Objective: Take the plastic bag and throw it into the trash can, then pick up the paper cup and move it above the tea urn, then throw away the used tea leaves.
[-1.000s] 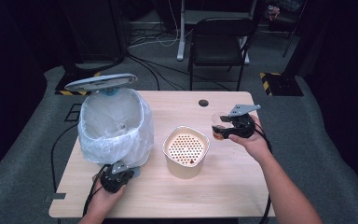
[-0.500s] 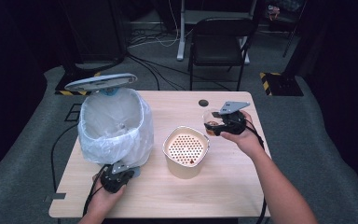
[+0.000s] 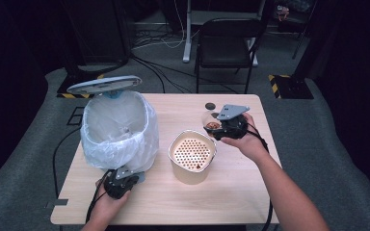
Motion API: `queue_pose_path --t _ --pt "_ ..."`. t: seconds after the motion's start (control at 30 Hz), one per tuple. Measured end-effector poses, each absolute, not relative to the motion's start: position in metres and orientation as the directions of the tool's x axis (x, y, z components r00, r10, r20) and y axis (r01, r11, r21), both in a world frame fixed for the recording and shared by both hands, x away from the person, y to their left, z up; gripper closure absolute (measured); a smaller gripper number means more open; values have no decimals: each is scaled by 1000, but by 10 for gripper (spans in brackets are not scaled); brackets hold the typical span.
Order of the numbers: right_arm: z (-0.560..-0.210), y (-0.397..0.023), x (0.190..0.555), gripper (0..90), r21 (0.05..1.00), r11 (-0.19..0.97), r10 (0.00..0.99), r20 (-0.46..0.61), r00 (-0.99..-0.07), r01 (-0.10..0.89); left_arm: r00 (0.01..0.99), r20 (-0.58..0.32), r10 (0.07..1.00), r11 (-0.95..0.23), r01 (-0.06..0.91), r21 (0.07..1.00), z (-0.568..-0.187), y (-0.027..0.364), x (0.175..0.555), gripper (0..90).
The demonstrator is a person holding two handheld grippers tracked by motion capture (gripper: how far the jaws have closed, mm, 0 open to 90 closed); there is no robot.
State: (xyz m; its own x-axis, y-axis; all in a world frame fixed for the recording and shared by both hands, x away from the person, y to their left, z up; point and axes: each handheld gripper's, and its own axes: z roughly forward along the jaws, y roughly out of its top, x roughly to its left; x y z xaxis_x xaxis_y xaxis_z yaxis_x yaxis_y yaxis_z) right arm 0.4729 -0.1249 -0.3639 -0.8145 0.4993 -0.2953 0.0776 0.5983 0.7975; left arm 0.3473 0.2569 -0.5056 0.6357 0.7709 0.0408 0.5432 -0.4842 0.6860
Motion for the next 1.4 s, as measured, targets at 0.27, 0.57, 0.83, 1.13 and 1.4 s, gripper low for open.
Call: queue_pose_path --t 0.27,0.57,0.83,1.13,1.4 --pt "-356 -107 463 415 760 650 427 -383 -819 -16 636 43 770 -486 542 685 -506 257 347 900" --pt "-355 -95 454 416 713 694 382 -482 -789 -100 635 42 771 -485 543 685 -506 257 347 900" --pt "-357 -86 445 417 634 755 330 -591 -736 -170 636 42 771 -486 544 684 -505 257 347 900" --pt "-359 -79 438 419 565 792 274 -666 -694 -231 632 39 774 -480 545 687 -506 256 347 900" --pt "-362 -75 435 422 510 817 230 -716 -659 -268 653 69 755 -520 531 669 -504 258 349 900"
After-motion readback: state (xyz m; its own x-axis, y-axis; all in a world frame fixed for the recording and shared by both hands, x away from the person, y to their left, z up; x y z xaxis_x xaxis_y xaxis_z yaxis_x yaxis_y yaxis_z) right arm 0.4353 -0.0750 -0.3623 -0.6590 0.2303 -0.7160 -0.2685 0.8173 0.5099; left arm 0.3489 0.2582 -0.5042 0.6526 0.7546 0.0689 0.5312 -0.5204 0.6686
